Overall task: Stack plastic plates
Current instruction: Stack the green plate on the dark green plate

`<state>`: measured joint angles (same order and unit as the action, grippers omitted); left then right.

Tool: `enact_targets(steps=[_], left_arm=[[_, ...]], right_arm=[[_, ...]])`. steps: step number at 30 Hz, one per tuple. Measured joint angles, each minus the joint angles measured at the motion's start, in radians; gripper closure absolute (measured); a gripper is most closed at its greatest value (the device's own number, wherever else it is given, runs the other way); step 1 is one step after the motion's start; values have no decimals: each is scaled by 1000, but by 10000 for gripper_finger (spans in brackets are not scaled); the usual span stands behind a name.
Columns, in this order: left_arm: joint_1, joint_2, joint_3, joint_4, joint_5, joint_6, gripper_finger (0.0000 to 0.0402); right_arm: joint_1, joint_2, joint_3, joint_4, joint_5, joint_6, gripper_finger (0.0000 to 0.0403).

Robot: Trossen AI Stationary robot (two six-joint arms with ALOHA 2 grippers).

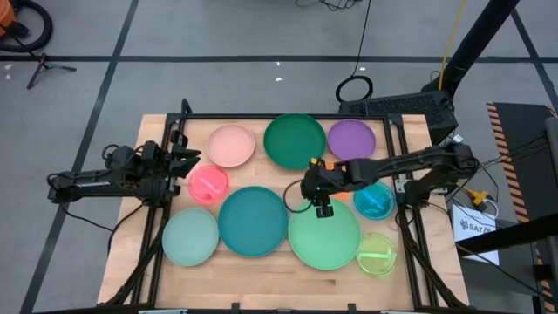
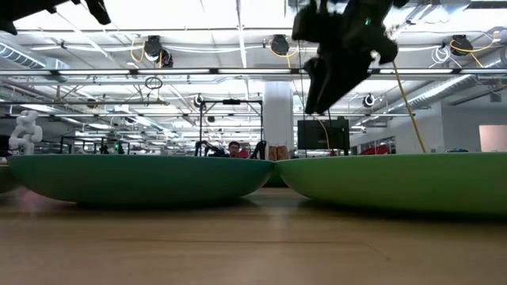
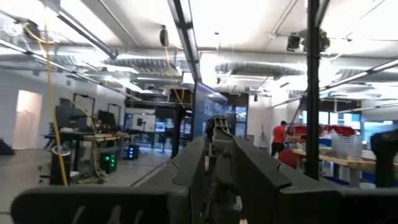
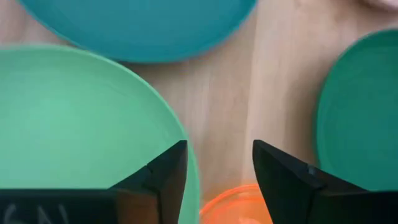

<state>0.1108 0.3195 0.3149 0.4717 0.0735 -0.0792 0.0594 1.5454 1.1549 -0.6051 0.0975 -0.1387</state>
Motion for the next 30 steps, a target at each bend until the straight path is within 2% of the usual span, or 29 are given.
enact_targets(steps=[8, 13, 16, 20, 24, 27, 30], left_arm=[[1, 0, 0, 1, -30, 43, 314], [1, 0, 6, 0, -42, 83, 314], [1, 0, 17, 1, -42, 85, 314], [1, 0, 21, 3, -42, 99, 314], [1, 0, 21, 4, -43, 132, 314], [1, 0, 21, 6, -49, 144, 314], [1, 0, 21, 9, -49, 153, 314]], right_arm=[[-64, 105, 0, 3, -120, -50, 233], [-82, 192, 0, 3, -133, -56, 233], [-93, 230, 0, 3, -183, -56, 234], [-102, 263, 0, 1, -232, -41, 234], [-104, 270, 0, 2, -233, -40, 235], [-104, 269, 0, 2, -234, -48, 249], [-104, 264, 0, 1, -234, -60, 280]])
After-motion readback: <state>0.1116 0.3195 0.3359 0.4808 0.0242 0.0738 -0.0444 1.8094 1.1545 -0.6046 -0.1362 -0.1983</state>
